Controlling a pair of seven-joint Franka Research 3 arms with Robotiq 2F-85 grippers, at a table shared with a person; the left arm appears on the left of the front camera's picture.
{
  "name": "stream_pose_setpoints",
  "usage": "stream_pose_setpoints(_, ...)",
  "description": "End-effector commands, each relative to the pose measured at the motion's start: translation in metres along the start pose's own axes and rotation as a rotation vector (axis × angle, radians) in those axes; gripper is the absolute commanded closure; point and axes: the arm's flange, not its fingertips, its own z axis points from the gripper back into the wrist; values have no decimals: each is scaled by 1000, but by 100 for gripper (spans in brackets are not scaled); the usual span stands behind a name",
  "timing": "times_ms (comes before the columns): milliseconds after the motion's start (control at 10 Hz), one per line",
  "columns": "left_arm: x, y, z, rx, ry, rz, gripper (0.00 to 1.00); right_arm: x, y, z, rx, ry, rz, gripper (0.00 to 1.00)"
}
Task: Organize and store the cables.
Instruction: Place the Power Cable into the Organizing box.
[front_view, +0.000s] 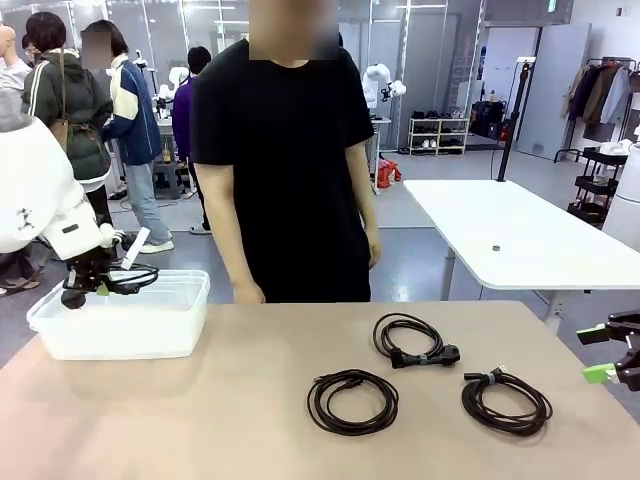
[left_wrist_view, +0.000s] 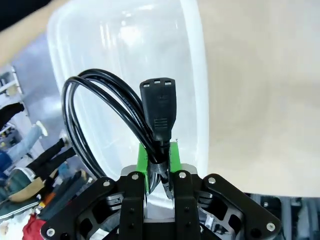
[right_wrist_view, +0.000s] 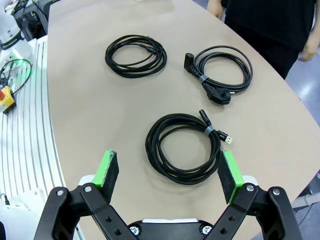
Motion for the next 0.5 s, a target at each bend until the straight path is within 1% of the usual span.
stream_pose_setpoints(0, -5, 26, -16, -11, -51, -10, 81, 3, 0, 0, -3, -15, -11, 0)
stream_pose_setpoints(100, -6, 35, -29, -24, -60, -12, 81, 3, 0, 0, -3, -15, -11, 0)
stream_pose_setpoints(400, -12, 39, -41, -76, -82, -2, 81, 3, 0, 0, -3, -15, -11, 0)
